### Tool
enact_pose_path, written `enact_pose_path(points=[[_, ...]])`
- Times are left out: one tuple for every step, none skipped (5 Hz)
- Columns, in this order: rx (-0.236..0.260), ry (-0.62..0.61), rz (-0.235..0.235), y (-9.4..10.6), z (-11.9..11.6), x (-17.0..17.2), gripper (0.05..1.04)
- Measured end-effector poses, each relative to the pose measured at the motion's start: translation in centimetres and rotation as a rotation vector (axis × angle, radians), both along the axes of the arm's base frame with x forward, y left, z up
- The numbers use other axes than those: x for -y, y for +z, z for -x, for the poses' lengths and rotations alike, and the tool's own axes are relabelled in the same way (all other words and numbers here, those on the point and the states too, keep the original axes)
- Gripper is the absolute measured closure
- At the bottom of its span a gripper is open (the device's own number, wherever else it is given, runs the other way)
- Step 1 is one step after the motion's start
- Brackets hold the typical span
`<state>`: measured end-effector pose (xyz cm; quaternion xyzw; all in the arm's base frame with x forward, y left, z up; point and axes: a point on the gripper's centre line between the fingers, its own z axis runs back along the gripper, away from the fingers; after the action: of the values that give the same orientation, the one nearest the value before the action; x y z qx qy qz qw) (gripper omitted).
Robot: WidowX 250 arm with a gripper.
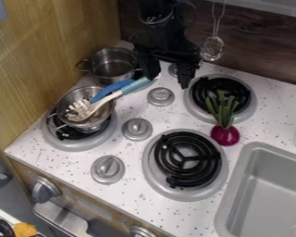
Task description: Move the pan with the brush and spatula inside to the lower right oven
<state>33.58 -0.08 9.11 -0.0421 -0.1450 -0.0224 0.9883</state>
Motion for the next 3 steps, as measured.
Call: enact_pose_path(points=[[-0.028, 0.001, 0.002, -0.8, 0.2, 0.0, 0.083], [-0.064, 0.022, -0.011, -1.6, 1.1, -1.1, 0.083], [-0.092, 0.041, -0.048, -2.8, 2.2, -2.3, 0.083]])
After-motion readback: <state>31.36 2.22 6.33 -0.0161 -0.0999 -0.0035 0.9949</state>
